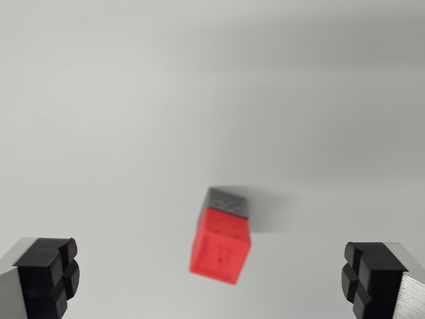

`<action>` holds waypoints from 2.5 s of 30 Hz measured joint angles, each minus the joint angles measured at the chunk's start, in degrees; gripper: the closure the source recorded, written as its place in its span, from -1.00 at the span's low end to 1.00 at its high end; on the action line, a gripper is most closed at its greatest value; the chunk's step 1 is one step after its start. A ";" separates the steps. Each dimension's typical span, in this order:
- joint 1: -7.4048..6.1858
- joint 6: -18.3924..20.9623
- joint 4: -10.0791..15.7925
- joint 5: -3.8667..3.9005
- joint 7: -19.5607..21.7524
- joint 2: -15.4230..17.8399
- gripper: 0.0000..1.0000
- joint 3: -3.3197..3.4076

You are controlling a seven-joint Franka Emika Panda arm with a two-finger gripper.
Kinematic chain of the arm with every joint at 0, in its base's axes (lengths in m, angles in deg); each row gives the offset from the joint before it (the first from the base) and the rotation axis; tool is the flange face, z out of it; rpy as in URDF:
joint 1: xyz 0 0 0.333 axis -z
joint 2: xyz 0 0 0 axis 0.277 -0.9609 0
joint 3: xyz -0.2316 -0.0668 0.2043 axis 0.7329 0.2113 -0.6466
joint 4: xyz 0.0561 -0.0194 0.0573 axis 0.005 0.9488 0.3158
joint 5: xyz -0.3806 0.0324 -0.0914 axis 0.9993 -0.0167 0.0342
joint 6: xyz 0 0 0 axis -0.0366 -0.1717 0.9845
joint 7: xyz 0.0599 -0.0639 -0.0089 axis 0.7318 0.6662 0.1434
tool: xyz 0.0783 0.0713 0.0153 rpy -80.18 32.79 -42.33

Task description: Destack cube

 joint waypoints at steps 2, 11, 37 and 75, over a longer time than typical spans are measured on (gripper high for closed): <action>0.00 0.00 0.00 0.00 0.00 0.00 -1.00 0.00; 0.00 0.00 0.00 0.00 0.00 0.00 -1.00 0.00; -0.06 -4.84 7.24 0.03 2.71 2.33 -1.00 0.00; -0.19 -23.79 30.62 0.54 13.75 7.45 -1.00 -0.10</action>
